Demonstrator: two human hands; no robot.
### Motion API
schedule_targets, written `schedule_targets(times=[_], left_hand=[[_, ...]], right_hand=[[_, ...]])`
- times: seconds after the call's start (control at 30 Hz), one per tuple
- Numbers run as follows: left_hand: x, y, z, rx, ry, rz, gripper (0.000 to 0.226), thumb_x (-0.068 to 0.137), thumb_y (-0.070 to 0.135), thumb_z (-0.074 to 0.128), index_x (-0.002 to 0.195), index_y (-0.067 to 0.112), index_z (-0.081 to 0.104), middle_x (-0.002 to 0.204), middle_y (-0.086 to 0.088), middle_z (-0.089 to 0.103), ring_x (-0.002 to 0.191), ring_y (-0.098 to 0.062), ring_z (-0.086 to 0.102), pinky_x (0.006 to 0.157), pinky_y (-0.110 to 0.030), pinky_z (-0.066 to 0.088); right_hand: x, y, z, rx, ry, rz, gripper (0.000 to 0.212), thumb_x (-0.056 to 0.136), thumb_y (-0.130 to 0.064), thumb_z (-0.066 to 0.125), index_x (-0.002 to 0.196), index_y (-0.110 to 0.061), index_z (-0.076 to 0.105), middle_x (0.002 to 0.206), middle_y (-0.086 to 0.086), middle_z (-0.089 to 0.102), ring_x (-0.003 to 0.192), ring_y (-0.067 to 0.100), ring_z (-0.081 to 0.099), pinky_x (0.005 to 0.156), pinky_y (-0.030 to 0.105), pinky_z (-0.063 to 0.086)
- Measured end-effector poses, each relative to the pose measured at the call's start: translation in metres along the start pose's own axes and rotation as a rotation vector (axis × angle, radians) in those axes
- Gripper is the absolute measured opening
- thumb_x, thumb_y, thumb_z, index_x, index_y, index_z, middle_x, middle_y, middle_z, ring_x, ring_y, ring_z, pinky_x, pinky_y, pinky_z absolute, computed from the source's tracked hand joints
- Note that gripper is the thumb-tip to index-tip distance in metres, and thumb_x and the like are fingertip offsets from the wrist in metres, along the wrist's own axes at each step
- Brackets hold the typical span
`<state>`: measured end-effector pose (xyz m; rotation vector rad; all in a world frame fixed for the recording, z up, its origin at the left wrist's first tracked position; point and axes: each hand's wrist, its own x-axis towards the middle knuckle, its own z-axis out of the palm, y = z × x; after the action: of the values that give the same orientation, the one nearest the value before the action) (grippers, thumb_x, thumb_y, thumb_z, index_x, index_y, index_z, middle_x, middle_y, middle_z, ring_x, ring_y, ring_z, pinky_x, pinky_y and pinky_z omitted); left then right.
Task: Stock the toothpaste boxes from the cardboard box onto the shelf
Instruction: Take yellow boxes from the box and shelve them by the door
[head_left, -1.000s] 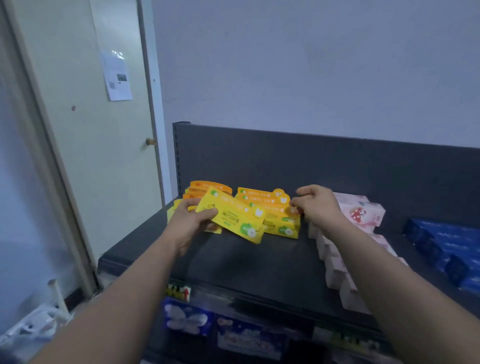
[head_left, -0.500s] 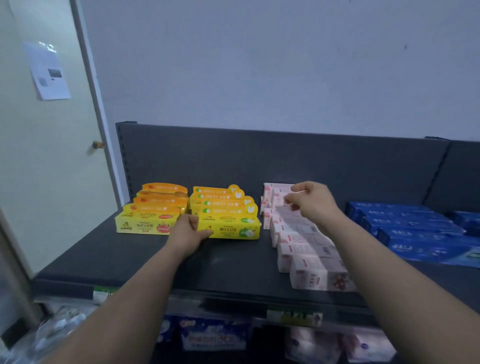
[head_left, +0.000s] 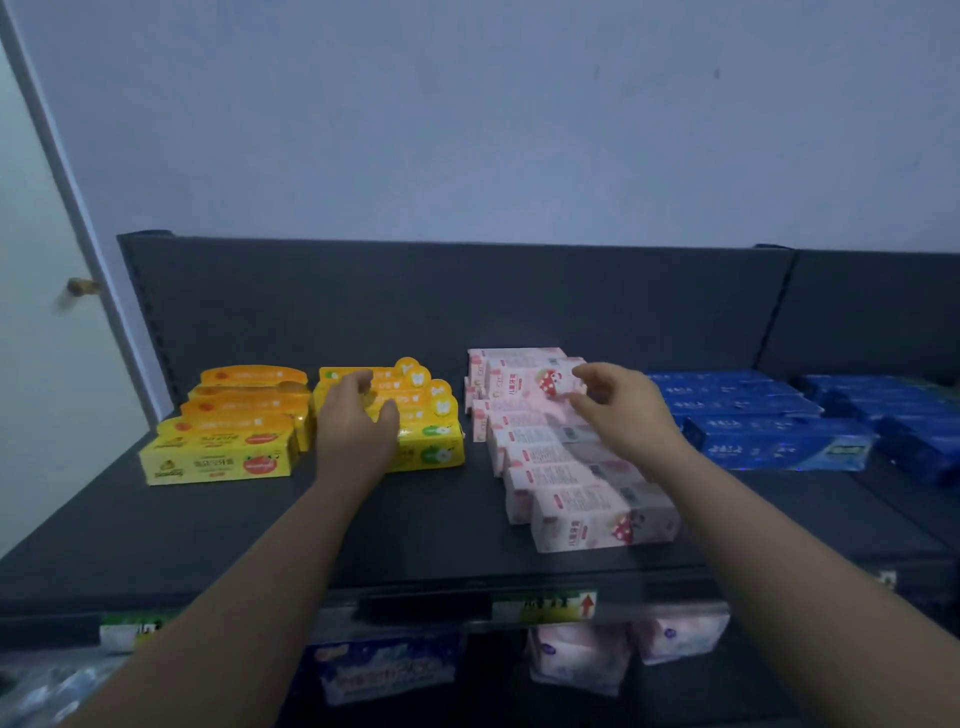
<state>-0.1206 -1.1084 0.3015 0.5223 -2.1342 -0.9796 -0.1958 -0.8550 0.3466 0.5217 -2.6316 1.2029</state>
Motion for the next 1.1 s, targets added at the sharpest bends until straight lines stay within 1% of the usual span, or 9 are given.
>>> schedule_targets(times=[0.1,0.17,0.3,0.47,0.57,0.77,0.93,1.03,1.1], left_hand=[[-0.01,0.033,0.022,-0.064,-0.066,0.097,0.042,0.089,0.017,0.06,0.129,0.008,0.051,0.127,-0.007,0.056,0.119,-0.022,0.05,0.1,-0.036,0.04],[-0.023,0.058,0.041,-0.099,-0.127,0.162,0.041,0.088,0.017,0.06,0.127,0.007,0.052,0.124,-0.009,0.057,0.116,-0.024,0.052,0.098,-0.035,0.041],[-0.067,0.118,0.084,-0.16,-0.259,0.28,0.04,0.089,0.022,0.059,0.126,0.009,0.053,0.125,-0.006,0.058,0.118,-0.023,0.052,0.101,-0.034,0.04],[-0.149,0.204,0.15,-0.251,-0.427,0.401,0.034,0.088,0.018,0.059,0.121,0.013,0.056,0.123,-0.001,0.061,0.115,-0.017,0.055,0.103,-0.035,0.041],[-0.204,0.245,0.185,-0.285,-0.526,0.415,0.035,0.089,0.018,0.06,0.124,0.013,0.056,0.125,-0.002,0.059,0.118,-0.017,0.053,0.104,-0.032,0.039],[-0.354,0.33,0.27,-0.313,-0.824,0.484,0.037,0.095,0.025,0.055,0.131,0.017,0.049,0.133,0.003,0.051,0.122,-0.014,0.048,0.098,-0.026,0.038],[-0.475,0.384,0.33,-0.337,-1.039,0.512,0.035,0.096,0.025,0.053,0.13,0.018,0.051,0.129,0.005,0.052,0.105,-0.008,0.055,0.089,-0.02,0.037],[-0.536,0.403,0.362,-0.334,-1.153,0.5,0.031,0.094,0.022,0.055,0.125,0.017,0.055,0.126,0.001,0.055,0.111,-0.012,0.054,0.091,-0.02,0.037],[-0.571,0.411,0.382,-0.321,-1.228,0.494,0.03,0.094,0.021,0.055,0.124,0.016,0.056,0.125,0.001,0.056,0.108,-0.01,0.054,0.091,-0.02,0.037]], right_hand=[[-0.018,0.018,-0.022,-0.116,0.027,0.002,0.04,0.092,-0.02,0.059,0.131,-0.019,0.056,0.127,-0.002,0.059,0.104,0.01,0.053,0.085,0.021,0.038],[-0.031,0.036,-0.042,-0.188,0.048,0.015,0.042,0.091,-0.023,0.059,0.133,-0.02,0.055,0.133,0.0,0.057,0.117,0.016,0.051,0.088,0.02,0.034],[-0.068,0.077,-0.096,-0.215,0.106,0.088,0.043,0.091,-0.023,0.059,0.133,-0.018,0.054,0.138,0.0,0.054,0.129,0.018,0.047,0.103,0.026,0.034],[-0.134,0.146,-0.185,-0.271,0.184,0.194,0.043,0.092,-0.026,0.059,0.134,-0.019,0.054,0.137,-0.002,0.054,0.128,0.017,0.048,0.105,0.031,0.038],[-0.179,0.184,-0.236,-0.271,0.2,0.294,0.043,0.095,-0.028,0.057,0.137,-0.021,0.05,0.141,-0.003,0.05,0.127,0.017,0.048,0.102,0.032,0.04],[-0.302,0.284,-0.349,-0.35,0.327,0.501,0.039,0.094,-0.027,0.057,0.132,-0.021,0.056,0.132,-0.004,0.058,0.117,0.014,0.055,0.091,0.022,0.04],[-0.403,0.349,-0.425,-0.35,0.401,0.689,0.039,0.095,-0.026,0.056,0.134,-0.021,0.055,0.133,-0.002,0.058,0.119,0.016,0.055,0.093,0.028,0.045],[-0.457,0.383,-0.457,-0.358,0.453,0.799,0.037,0.095,-0.025,0.057,0.131,-0.02,0.057,0.131,-0.001,0.06,0.116,0.018,0.056,0.084,0.024,0.042],[-0.489,0.402,-0.473,-0.364,0.49,0.866,0.035,0.094,-0.023,0.058,0.129,-0.019,0.059,0.13,0.0,0.06,0.119,0.019,0.055,0.087,0.025,0.041]])
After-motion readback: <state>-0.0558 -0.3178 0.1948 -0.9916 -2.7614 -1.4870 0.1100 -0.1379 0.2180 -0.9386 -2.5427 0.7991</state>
